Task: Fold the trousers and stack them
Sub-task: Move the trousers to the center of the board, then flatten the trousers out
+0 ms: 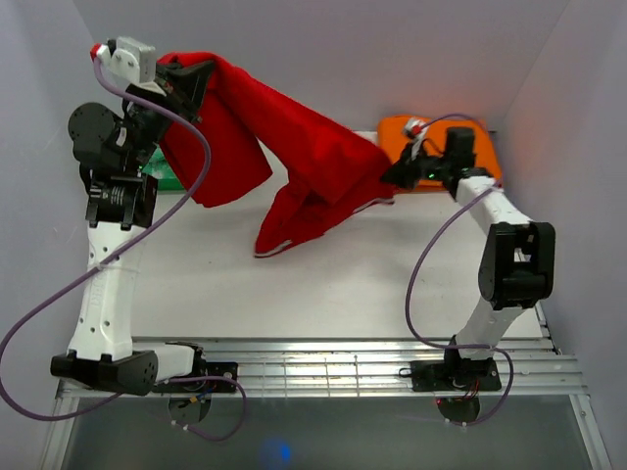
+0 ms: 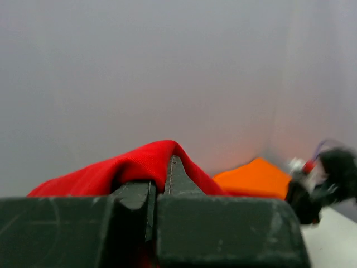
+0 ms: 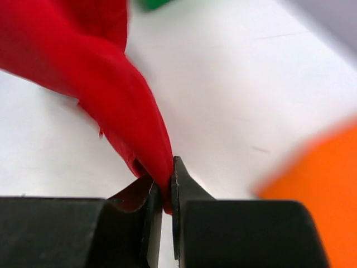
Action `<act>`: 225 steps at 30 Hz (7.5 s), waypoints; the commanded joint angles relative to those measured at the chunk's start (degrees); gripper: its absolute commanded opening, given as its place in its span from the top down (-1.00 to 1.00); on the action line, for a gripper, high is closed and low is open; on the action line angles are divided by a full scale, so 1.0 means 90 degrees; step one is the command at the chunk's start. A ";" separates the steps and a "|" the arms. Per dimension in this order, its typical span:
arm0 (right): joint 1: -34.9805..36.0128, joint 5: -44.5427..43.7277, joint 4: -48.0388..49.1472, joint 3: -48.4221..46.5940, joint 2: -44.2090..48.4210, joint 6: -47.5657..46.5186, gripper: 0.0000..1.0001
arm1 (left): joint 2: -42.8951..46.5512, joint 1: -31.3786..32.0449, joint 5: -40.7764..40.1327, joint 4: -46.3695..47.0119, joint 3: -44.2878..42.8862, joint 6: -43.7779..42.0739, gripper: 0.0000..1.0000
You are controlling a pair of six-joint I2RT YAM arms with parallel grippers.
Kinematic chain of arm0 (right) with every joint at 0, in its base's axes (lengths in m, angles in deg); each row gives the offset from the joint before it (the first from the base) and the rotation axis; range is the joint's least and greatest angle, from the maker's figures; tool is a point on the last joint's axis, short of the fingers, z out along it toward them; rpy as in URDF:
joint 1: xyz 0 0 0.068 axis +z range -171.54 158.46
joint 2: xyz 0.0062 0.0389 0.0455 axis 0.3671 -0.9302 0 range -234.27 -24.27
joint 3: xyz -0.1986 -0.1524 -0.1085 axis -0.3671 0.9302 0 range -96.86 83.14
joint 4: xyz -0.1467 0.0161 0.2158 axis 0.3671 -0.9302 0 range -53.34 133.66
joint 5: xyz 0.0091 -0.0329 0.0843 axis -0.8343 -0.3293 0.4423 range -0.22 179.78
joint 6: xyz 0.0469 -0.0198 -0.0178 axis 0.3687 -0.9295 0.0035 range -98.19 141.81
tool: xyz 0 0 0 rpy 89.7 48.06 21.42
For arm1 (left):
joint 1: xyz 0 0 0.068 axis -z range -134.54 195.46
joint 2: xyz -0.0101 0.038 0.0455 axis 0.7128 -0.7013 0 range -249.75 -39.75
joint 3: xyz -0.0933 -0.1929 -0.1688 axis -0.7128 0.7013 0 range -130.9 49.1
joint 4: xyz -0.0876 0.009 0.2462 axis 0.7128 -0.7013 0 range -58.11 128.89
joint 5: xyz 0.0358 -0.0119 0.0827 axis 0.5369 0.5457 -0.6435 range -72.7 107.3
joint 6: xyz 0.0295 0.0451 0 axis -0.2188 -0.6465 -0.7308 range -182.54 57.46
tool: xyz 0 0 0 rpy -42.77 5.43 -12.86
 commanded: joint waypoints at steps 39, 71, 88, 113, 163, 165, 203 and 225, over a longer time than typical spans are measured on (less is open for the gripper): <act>-0.3493 -0.1011 -0.3841 -0.1869 0.2272 -0.5501 0.85 | -0.1439 -0.0991 0.1813 -0.6654 0.1850 -0.5660 0.17; -0.4753 -0.1812 -0.6118 -0.0304 0.2557 -0.8492 0.85 | -0.4533 -0.1431 0.1264 -0.6356 0.1451 -0.7244 -0.53; -0.5153 -0.1062 -0.4927 -0.2713 0.1356 -0.6961 0.85 | -0.4583 -0.2113 0.0346 -0.5604 -0.0977 -0.6561 1.00; -0.6755 -0.2827 -0.7837 0.3748 0.4469 -1.4887 0.74 | -0.0863 -0.4017 0.0014 -0.3943 0.5805 -1.0875 0.89; -0.5017 -0.5181 -0.4653 0.3367 0.2175 -0.9438 -0.38 | -0.2621 -0.5911 -0.1422 -0.5652 0.5260 -0.9441 0.80; -0.5075 -0.5327 -0.4634 0.3494 0.2273 -0.9769 -0.36 | -0.2591 -0.6234 -0.1344 -0.5984 0.4979 -0.9704 0.87; -0.4841 -0.2496 -0.7163 -0.0089 0.1873 -0.8287 -0.39 | -0.1439 -0.3608 0.1166 -0.6958 0.4295 -0.7665 1.00; -0.4295 -0.2691 -0.6050 -0.0929 0.1160 -0.7008 -0.41 | -0.6232 -0.3462 0.0785 -0.7645 -0.2745 -0.4061 0.66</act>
